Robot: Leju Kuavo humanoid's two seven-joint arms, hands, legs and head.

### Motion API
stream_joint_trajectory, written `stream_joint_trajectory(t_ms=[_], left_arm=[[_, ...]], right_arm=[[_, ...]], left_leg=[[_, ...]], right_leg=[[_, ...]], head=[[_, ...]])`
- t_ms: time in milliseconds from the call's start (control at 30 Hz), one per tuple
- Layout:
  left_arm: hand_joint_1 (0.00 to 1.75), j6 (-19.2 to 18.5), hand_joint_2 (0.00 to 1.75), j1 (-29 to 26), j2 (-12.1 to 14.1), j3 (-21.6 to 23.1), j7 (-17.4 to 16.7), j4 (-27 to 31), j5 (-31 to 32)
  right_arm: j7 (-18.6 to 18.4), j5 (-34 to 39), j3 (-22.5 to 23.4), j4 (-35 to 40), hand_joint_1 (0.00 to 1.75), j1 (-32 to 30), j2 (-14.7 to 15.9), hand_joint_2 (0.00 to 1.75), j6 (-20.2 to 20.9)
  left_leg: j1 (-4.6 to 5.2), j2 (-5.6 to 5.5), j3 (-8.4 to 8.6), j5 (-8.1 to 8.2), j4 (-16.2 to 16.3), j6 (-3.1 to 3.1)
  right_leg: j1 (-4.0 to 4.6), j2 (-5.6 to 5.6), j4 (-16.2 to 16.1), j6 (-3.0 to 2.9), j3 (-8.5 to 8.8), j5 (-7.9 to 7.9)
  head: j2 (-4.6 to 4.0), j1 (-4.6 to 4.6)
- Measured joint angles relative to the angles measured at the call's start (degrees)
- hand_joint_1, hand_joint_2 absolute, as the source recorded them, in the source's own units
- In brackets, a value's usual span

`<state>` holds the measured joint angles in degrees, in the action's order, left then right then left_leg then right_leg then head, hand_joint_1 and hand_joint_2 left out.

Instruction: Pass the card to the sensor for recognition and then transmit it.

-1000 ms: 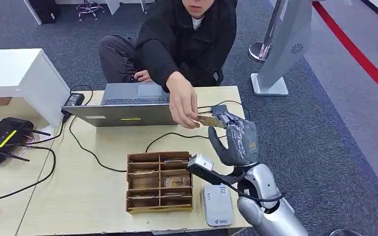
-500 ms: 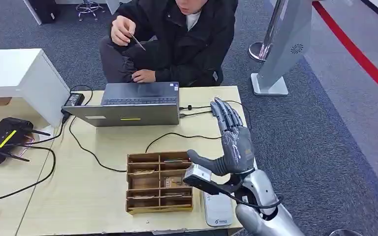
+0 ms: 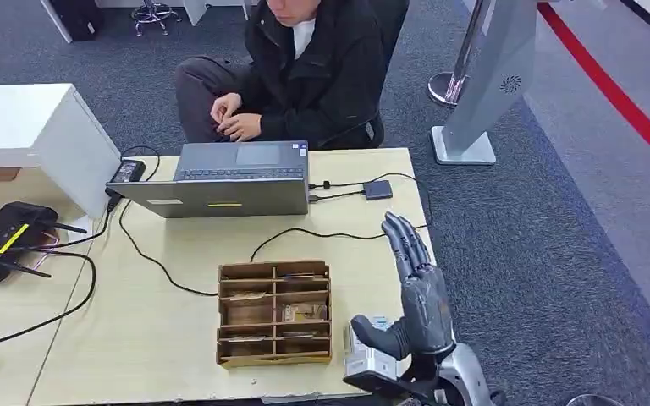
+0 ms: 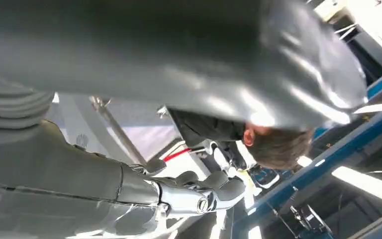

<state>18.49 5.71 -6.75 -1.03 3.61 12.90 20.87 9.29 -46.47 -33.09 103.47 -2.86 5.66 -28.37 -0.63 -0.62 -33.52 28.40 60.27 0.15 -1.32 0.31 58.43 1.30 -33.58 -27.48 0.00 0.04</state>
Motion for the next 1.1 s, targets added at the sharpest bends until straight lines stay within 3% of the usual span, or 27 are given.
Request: stream_joint_trajectory(t_ms=[233, 267, 767, 1100], left_arm=[[0.00, 0.0, 0.00, -0.3, 0.0, -0.5, 0.5, 0.0, 0.0], [0.00, 0.0, 0.00, -0.3, 0.0, -0.5, 0.5, 0.0, 0.0], [0.00, -0.4, 0.00, -0.2, 0.0, -0.5, -0.1, 0.0, 1.4], [0.00, -1.5, 0.00, 0.2, 0.0, -0.5, -1.2, 0.0, 2.9]], right_arm=[[3.3, 3.4, -0.6, 2.5, 0.00, -2.4, 1.3, 0.00, -0.7], [3.5, 3.4, -0.7, 2.7, 0.00, -2.5, 1.4, 1.75, -0.7], [1.0, -5.5, -5.1, 1.5, 0.00, -0.2, 3.7, 1.75, 4.7], [-1.3, -10.2, -10.6, -3.9, 0.00, 3.8, 4.4, 1.75, 9.2]], left_leg=[[0.00, 0.01, 0.01, 0.00, 0.0, 0.00], [0.00, 0.01, 0.01, 0.00, 0.0, 0.00], [0.00, 0.01, 0.01, -0.01, 0.0, 0.00], [0.00, 0.01, 0.02, -0.01, 0.0, -0.01]], right_leg=[[0.00, 0.00, 0.0, 0.00, 0.01, 0.01], [0.00, 0.00, 0.0, 0.00, 0.01, 0.01], [0.00, 0.02, 0.0, 0.00, 0.01, 0.01], [0.00, 0.00, 0.0, 0.00, 0.01, 0.01]], head=[[0.00, 0.02], [0.00, 0.00], [0.00, 0.02], [0.00, 0.00]])
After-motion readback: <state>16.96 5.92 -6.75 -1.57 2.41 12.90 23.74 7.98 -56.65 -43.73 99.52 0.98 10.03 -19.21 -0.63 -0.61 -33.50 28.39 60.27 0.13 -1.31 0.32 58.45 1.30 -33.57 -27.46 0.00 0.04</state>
